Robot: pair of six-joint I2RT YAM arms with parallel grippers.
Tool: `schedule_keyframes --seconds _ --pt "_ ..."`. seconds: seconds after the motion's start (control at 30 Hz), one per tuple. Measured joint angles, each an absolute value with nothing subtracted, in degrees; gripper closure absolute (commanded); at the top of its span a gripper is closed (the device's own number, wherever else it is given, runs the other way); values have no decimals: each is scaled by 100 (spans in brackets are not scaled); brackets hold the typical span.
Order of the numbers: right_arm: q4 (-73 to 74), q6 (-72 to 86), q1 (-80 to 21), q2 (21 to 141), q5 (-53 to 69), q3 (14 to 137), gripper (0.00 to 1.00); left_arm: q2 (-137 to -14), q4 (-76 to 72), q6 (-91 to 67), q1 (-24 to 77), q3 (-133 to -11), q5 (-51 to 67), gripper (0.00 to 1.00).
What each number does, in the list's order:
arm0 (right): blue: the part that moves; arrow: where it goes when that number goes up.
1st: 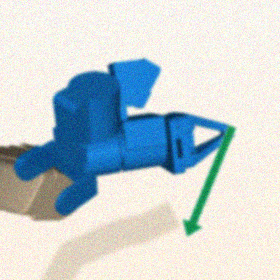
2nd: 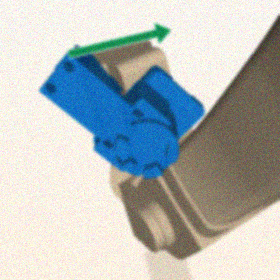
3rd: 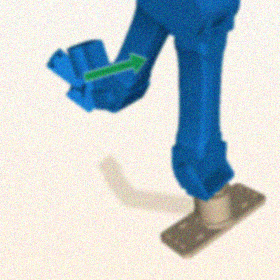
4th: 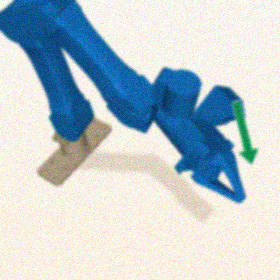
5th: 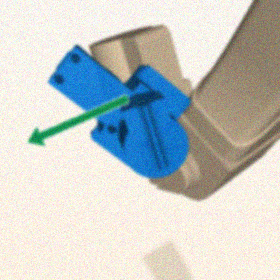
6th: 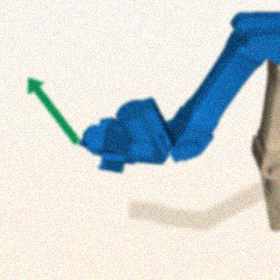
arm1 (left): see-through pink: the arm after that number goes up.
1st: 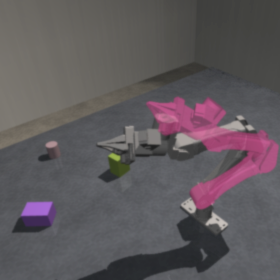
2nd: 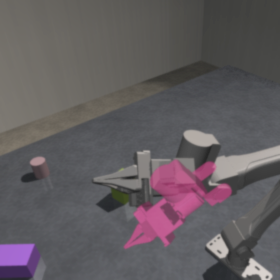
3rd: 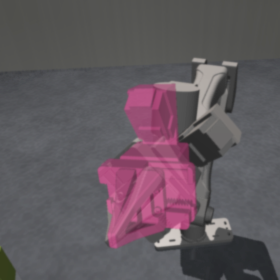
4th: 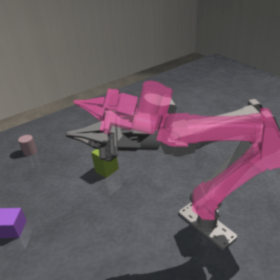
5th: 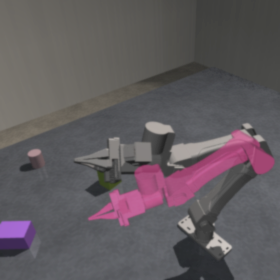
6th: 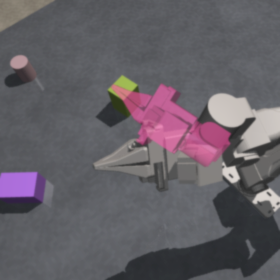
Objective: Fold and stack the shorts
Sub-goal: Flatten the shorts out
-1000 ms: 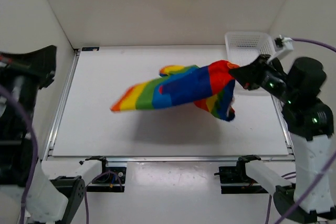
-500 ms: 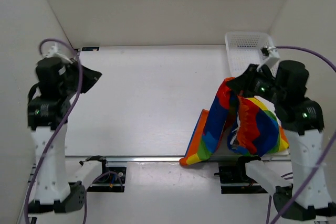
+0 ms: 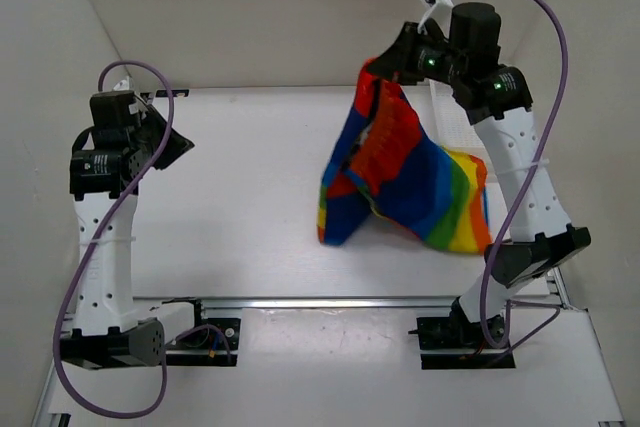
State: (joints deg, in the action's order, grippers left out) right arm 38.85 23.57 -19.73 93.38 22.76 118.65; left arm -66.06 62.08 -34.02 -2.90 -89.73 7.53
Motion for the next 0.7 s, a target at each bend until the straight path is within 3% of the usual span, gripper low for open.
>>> schedule_keyframes --seconds 0.13,0.3,0.33,0.37,0.43,0.47,0.53,0.7 --pt "3597 2324 -2519 9336 2351 12352 100 -6847 6237 -3273 -521 -9179 701 90" --pt "3319 2119 -2757 8359 2554 10899 100 -6834 6237 -3190 -714 -9030 652 86" --pt "3312 2060 -2773 8027 2591 10328 100 -6818 6211 -3177 -749 -8910 635 81" --pt "3301 2027 -2777 7697 2611 9751 100 -6783 6173 -3155 -788 -8707 613 63" --pt "3330 2008 -2783 7037 2626 8552 100 -6751 6104 -3111 -871 -8230 600 40" --pt "3363 2021 -2783 6766 2630 8007 100 -6746 6095 -3114 -917 -7966 609 19" --pt "3411 2115 -2792 6379 2593 7054 100 -6775 6007 -3168 -1011 -7312 740 10" --pt "3542 2528 -2777 6615 2147 5634 100 -6845 5710 -3524 -937 -5483 1157 7"
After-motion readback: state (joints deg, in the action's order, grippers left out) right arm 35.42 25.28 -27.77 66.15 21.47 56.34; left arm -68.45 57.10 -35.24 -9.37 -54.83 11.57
